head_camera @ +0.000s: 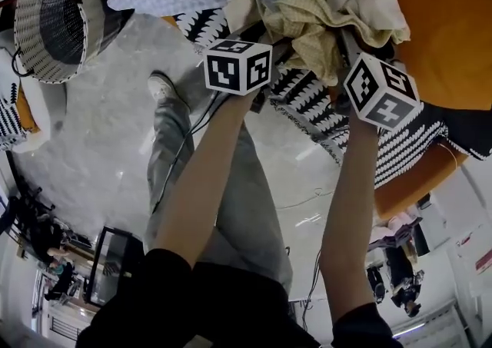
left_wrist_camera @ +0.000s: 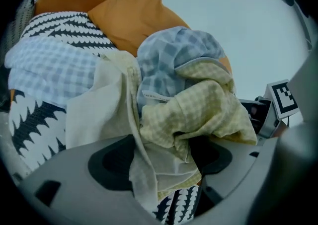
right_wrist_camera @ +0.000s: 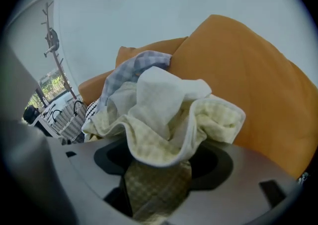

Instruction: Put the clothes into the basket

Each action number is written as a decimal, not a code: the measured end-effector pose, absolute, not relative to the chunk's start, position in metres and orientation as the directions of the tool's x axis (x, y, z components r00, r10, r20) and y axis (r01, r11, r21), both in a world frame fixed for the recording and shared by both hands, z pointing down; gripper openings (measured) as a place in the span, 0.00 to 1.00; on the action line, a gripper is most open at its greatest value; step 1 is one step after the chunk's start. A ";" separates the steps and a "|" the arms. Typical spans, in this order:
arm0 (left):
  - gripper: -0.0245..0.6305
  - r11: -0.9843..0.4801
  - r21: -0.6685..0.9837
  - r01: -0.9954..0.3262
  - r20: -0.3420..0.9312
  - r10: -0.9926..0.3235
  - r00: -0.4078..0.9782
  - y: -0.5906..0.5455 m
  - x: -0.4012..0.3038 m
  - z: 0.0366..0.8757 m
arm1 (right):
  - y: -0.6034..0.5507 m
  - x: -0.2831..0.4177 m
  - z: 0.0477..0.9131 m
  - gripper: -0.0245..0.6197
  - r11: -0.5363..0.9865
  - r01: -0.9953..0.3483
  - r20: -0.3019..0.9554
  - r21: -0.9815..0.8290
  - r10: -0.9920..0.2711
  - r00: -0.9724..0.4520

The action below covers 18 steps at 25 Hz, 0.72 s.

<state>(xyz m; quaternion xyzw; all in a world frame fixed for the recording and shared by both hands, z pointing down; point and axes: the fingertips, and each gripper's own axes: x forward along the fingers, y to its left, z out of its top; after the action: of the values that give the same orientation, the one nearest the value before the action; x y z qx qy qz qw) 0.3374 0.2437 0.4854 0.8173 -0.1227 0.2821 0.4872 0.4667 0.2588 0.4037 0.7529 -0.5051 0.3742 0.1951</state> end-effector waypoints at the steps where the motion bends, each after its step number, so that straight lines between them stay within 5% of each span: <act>1: 0.54 -0.485 0.736 -0.472 0.574 0.079 0.815 0.244 0.341 0.488 | 0.258 0.466 0.407 0.52 -0.413 -0.907 0.764 -0.086 -0.612 0.206; 5: 0.50 -0.475 0.762 -0.440 0.552 0.122 0.825 0.248 0.348 0.489 | 0.259 0.460 0.413 0.45 -0.407 -0.907 0.771 -0.108 -0.611 0.182; 9: 0.21 -0.467 0.783 -0.411 0.534 0.163 0.830 0.254 0.343 0.476 | 0.266 0.441 0.413 0.14 -0.382 -0.916 0.785 -0.125 -0.602 0.144; 18: 0.13 -0.446 0.822 -0.354 0.471 0.181 0.864 0.269 0.311 0.422 | 0.308 0.411 0.372 0.12 -0.509 -0.751 0.694 -0.420 -0.714 0.096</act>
<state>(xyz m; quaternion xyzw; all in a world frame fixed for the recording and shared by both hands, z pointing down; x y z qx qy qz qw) 0.3108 0.2689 0.4222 0.8111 -0.0535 0.2556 0.5234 0.4114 0.3077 0.3719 0.7400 -0.4950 0.4549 0.0208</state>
